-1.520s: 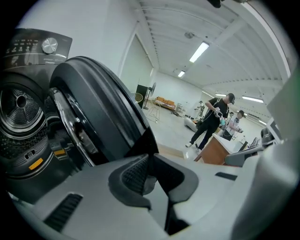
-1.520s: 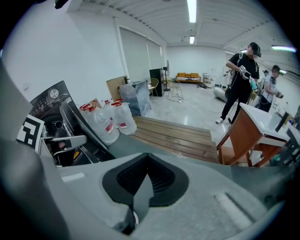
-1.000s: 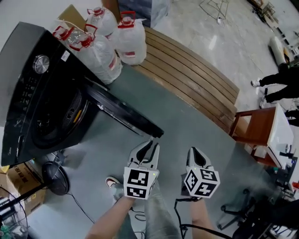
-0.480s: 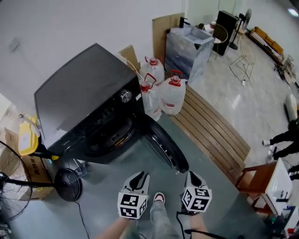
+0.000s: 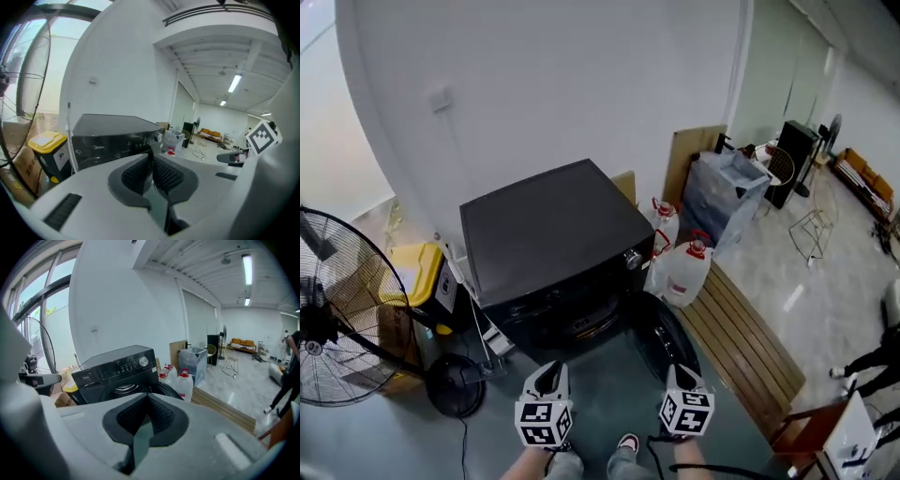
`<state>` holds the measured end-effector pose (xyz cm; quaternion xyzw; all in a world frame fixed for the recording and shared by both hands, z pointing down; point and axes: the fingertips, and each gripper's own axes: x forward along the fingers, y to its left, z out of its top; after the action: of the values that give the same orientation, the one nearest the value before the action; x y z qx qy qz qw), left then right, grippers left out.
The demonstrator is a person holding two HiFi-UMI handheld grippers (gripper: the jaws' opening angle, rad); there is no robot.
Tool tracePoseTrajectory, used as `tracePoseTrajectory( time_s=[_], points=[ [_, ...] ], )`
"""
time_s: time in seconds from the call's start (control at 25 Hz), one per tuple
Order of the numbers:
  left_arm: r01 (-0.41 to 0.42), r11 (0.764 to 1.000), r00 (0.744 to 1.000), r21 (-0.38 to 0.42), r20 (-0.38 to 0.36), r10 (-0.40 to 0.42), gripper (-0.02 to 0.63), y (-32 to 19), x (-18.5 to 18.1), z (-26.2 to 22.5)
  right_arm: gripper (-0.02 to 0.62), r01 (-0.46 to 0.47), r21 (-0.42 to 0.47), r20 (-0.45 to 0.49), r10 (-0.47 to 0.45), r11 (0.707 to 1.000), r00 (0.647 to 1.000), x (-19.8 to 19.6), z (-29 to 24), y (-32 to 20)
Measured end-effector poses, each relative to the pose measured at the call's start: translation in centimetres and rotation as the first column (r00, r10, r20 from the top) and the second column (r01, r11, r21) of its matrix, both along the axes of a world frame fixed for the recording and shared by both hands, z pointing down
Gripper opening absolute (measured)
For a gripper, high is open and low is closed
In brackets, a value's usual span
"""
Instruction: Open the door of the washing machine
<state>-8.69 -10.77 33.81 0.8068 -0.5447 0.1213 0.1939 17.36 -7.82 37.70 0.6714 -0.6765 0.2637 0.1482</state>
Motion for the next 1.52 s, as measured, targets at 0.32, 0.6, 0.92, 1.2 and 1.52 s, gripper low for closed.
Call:
tracePoseTrajectory(
  time_s=[0.32,0.6,0.92,1.2,1.52],
  points=[
    [0.106,0.991,0.994,0.084,-0.01,-0.105,0.018,-2.3,-7.4,-4.4,0.005,0.032,0.098,-0.05,-0.027,0.995,0.998,-3.8,-6.1,-3.1],
    [0.118,0.989,0.993,0.091,-0.004,-0.118,0.008,-4.0,-10.4,-4.9,0.005,0.054,0.148,-0.077,-0.043,0.987,0.996,-5.6,-8.8,-5.0],
    [0.14,0.987,0.99,0.074,0.005,-0.141,0.006,-5.2,-12.3,-4.4,0.005,0.088,0.142,-0.12,-0.071,0.986,0.99,-6.7,-9.2,-5.8],
    [0.146,0.987,0.989,0.073,-0.002,-0.146,0.006,-5.6,-12.5,-4.3,0.005,0.093,0.131,-0.123,-0.077,0.987,0.989,-6.7,-9.2,-6.0],
    [0.138,0.989,0.99,0.06,0.001,-0.138,0.006,-5.4,-12.3,-3.9,0.005,0.093,0.121,-0.124,-0.078,0.988,0.989,-6.5,-8.9,-5.7]
  ],
)
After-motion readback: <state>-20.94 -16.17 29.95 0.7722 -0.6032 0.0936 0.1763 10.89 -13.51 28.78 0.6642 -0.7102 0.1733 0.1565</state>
